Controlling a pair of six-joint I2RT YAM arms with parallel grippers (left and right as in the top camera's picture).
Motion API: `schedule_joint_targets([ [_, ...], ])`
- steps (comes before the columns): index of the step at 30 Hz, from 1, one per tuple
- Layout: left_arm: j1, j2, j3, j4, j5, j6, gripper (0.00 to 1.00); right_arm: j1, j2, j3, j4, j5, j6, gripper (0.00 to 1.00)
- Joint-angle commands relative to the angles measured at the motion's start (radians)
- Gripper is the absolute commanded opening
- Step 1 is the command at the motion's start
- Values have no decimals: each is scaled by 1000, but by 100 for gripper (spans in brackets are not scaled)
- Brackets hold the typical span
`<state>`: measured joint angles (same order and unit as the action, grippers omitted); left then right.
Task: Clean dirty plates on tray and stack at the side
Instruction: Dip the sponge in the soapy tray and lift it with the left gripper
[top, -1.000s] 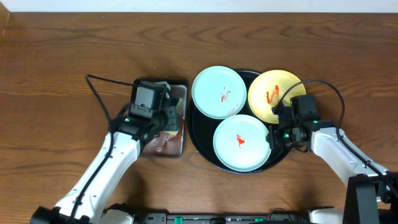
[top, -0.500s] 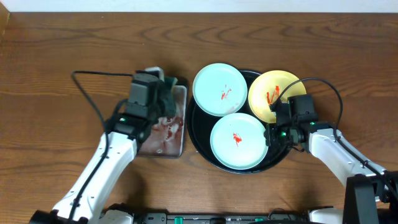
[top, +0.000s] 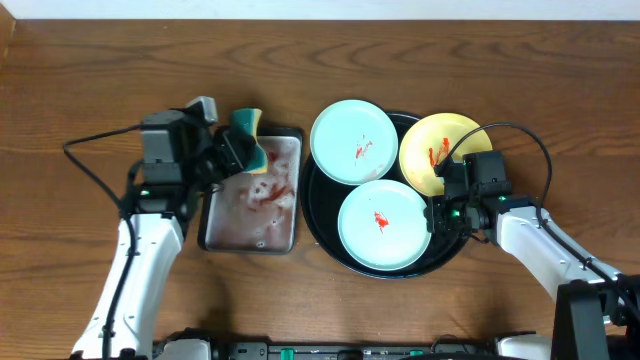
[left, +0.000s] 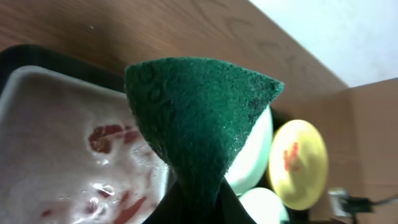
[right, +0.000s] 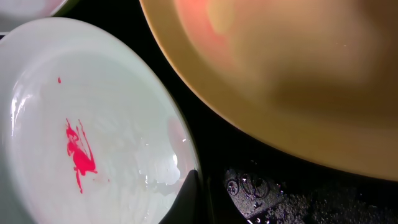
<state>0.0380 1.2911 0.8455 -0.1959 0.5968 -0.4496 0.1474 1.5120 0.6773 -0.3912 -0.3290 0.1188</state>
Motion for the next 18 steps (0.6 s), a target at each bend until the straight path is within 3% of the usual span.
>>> schedule_joint_targets([
  [1,39,-10,11,24,160,-9,8,11,7,-2,6,-8,15,1],
  [6,59,-10,11,75,228,-8,7,11,7,-2,6,-8,15,1],
  [18,59,-10,11,78,230,22,7,11,7,-2,4,-8,15,1],
])
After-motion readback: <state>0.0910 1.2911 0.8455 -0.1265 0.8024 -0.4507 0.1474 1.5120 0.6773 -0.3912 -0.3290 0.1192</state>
